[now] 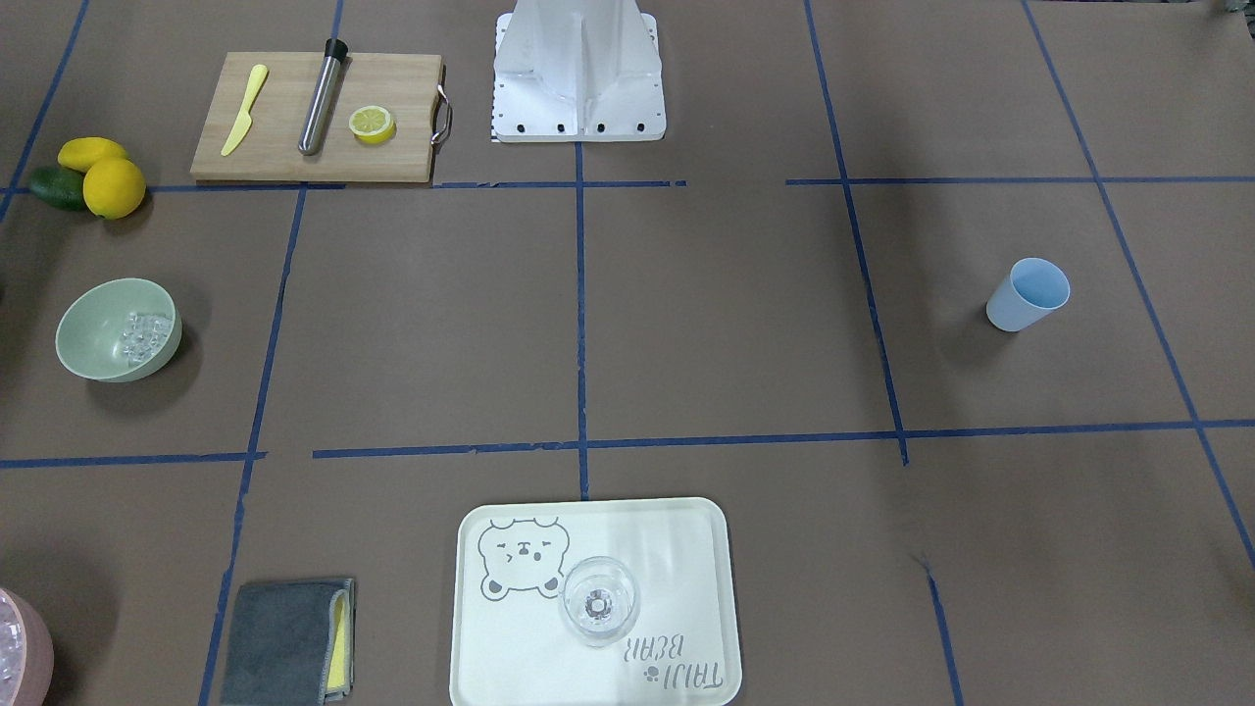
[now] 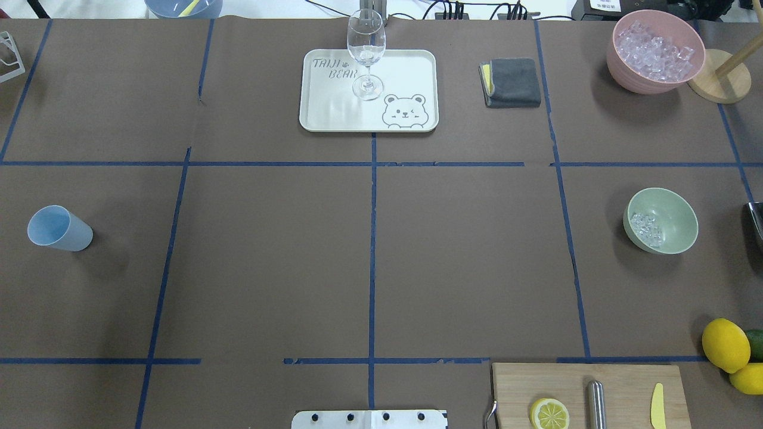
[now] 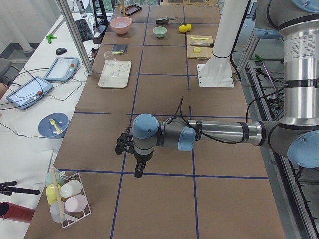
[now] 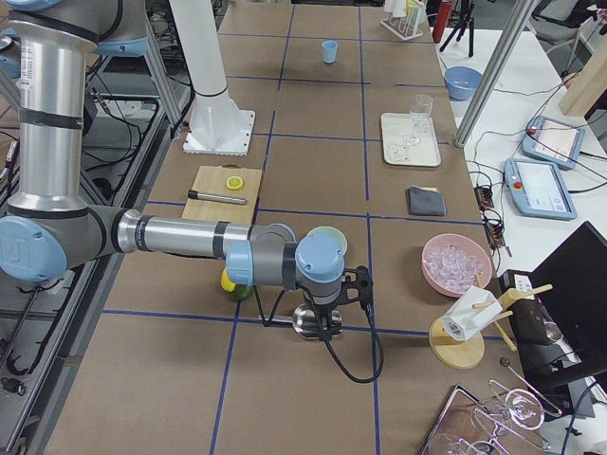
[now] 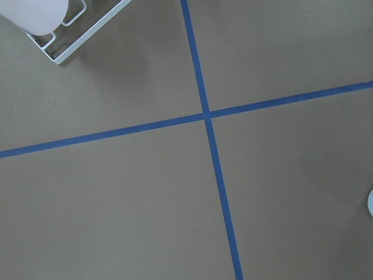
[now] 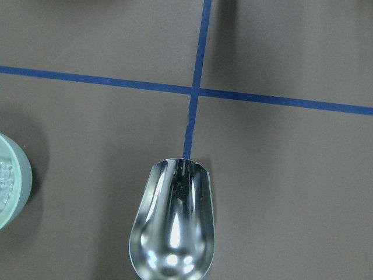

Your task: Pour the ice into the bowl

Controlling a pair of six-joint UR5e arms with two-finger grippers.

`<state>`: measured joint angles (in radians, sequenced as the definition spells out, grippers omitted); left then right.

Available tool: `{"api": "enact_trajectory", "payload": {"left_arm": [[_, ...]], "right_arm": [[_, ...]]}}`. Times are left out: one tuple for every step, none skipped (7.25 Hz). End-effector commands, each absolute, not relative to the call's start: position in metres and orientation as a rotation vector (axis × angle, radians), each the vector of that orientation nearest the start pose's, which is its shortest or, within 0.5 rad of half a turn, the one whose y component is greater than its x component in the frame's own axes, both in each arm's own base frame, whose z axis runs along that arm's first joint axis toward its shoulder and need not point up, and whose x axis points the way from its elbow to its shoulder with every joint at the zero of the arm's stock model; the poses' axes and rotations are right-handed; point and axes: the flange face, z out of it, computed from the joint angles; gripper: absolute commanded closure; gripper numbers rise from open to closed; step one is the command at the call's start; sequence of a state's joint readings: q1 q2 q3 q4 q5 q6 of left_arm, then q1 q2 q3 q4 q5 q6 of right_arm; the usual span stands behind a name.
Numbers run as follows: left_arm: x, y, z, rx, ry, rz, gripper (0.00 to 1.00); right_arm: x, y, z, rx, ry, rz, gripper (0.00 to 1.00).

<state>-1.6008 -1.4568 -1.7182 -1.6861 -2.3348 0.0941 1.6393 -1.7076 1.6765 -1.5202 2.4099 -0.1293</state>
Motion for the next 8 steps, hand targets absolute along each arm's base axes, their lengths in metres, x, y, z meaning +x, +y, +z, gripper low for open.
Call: {"api": "enact_trajectory", "payload": {"left_arm": [[-0.078,-0.453,0.629,0.187,0.751,0.117,0.00],[-0.078,-0.454,0.629,0.187,0.751,0.117,0.00],[-0.078,-0.453,0.630,0.186,0.751,0.115,0.00],[-0.078,-0.454,0.628,0.190,0.751,0.117,0.00],[-0.079,-0.454,0.628,0.191,0.749,0.118,0.00],[-0.079,-0.453,0.627,0.192,0.749,0.119,0.00],[-0.079,-0.454,0.624,0.198,0.749,0.121,0.00],[-0.079,-0.456,0.624,0.199,0.749,0.122,0.00]], "right_arm": [[0.090,-0.428,0.663,0.044,-0.849,-0.025,0.00],[0.092,-0.426,0.661,0.049,-0.877,-0.016,0.00],[0.093,-0.427,0.656,0.057,-0.882,-0.010,0.00],[0.093,-0.428,0.656,0.060,-0.882,-0.011,0.00],[0.094,-0.429,0.649,0.073,-0.879,-0.018,0.00],[0.094,-0.434,0.645,0.081,-0.877,-0.020,0.00],[0.094,-0.435,0.645,0.083,-0.877,-0.022,0.00],[0.094,-0.435,0.645,0.085,-0.876,-0.022,0.00]]}}
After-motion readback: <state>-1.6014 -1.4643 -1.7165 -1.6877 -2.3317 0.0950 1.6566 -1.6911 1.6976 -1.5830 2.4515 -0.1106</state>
